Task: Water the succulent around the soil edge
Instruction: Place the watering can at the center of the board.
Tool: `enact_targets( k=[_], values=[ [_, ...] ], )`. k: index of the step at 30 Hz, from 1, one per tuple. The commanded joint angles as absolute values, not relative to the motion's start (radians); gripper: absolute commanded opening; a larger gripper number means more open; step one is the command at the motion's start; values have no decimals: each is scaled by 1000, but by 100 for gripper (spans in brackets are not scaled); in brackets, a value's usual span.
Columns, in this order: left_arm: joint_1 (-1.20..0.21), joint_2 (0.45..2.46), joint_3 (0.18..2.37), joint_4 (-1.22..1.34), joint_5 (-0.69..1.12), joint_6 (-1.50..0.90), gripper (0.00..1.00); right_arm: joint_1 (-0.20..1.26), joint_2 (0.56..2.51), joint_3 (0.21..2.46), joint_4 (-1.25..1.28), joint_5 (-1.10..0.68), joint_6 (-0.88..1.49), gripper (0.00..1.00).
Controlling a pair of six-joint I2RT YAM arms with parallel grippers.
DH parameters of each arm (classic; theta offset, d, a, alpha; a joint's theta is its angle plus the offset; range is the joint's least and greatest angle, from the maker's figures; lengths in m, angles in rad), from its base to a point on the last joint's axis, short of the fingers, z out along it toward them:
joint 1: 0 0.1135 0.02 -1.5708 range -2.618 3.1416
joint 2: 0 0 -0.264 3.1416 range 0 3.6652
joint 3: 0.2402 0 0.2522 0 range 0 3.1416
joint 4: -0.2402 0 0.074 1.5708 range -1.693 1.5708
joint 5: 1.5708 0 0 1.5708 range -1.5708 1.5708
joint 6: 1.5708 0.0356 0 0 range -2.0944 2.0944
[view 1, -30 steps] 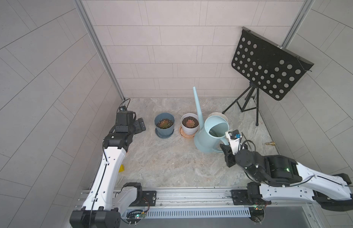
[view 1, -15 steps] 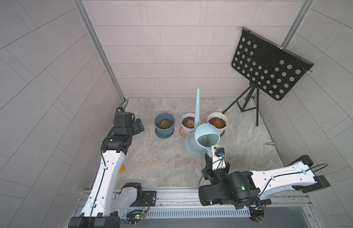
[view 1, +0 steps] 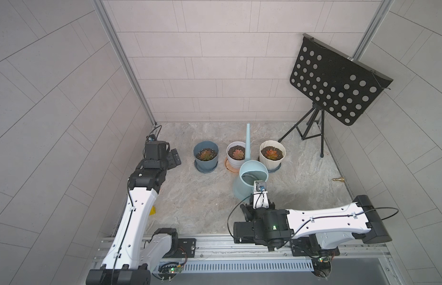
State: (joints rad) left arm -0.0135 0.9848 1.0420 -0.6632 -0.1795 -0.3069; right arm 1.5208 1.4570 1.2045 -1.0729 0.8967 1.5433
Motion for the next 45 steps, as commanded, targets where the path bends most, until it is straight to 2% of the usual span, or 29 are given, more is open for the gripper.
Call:
enact_targets(
  k=[1,16,20,25,31,37,40,42,45],
  values=[
    [-20,991,1034,-664,-180,-304,97,1501,1484,1202,-997,906,1490,0],
    [-18,1014,1037,-662,-170,-303,97,1451,1570,1160,-852,808,1480,0],
    [-18,1014,1042,-666,-171,-302,98,1450,1571,1144,-816,776,1474,20],
    [-18,1009,1048,-673,-178,-300,99,1452,1557,1142,-839,745,1490,38],
    [-19,992,1051,-685,-188,-299,100,1486,1527,1125,-866,741,1526,49],
    [-57,955,1066,-712,-193,-301,100,1582,1459,1156,-967,831,1561,61],
    [-118,934,1084,-739,-186,-316,100,1647,1402,1203,-1072,895,1578,70],
    [-178,913,1096,-763,-157,-352,100,1691,1366,1234,-1154,951,1586,71],
    [-378,859,1081,-773,-181,-444,100,1745,1324,1299,-1396,1052,1713,70]
  ],
)
